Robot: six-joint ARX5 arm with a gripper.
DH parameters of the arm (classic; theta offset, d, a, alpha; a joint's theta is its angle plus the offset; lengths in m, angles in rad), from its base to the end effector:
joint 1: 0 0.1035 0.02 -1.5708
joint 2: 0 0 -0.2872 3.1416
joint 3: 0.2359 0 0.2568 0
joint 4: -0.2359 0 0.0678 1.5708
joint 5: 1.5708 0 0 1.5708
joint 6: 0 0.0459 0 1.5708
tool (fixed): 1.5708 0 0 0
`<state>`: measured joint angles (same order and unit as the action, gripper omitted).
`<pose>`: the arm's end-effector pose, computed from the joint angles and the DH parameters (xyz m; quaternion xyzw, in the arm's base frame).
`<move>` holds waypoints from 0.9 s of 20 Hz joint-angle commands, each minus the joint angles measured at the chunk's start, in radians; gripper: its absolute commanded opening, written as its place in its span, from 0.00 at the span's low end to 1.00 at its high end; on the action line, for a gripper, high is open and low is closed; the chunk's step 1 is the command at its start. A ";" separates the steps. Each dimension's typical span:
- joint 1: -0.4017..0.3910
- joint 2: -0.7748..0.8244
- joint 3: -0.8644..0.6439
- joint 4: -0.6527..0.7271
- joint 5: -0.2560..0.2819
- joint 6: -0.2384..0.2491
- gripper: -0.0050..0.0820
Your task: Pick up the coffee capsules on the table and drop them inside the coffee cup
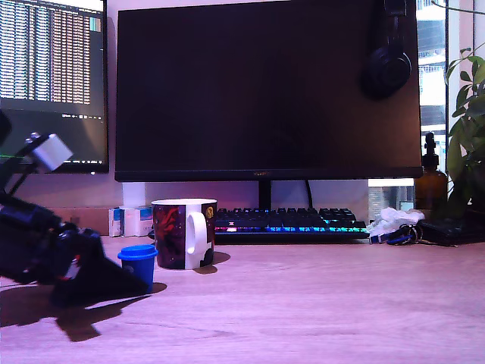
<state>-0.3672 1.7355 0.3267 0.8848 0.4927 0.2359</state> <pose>0.2352 -0.1137 0.0959 0.0872 0.2093 -0.4302 0.8738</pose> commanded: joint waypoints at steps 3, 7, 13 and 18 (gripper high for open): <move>-0.012 0.034 0.031 0.001 0.007 0.007 0.59; -0.027 0.042 0.042 0.000 0.008 0.007 0.58; -0.029 0.043 0.042 -0.002 0.007 0.008 0.50; -0.028 0.043 0.042 0.002 0.007 0.008 0.25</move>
<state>-0.3927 1.7622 0.3676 0.8764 0.4965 0.2379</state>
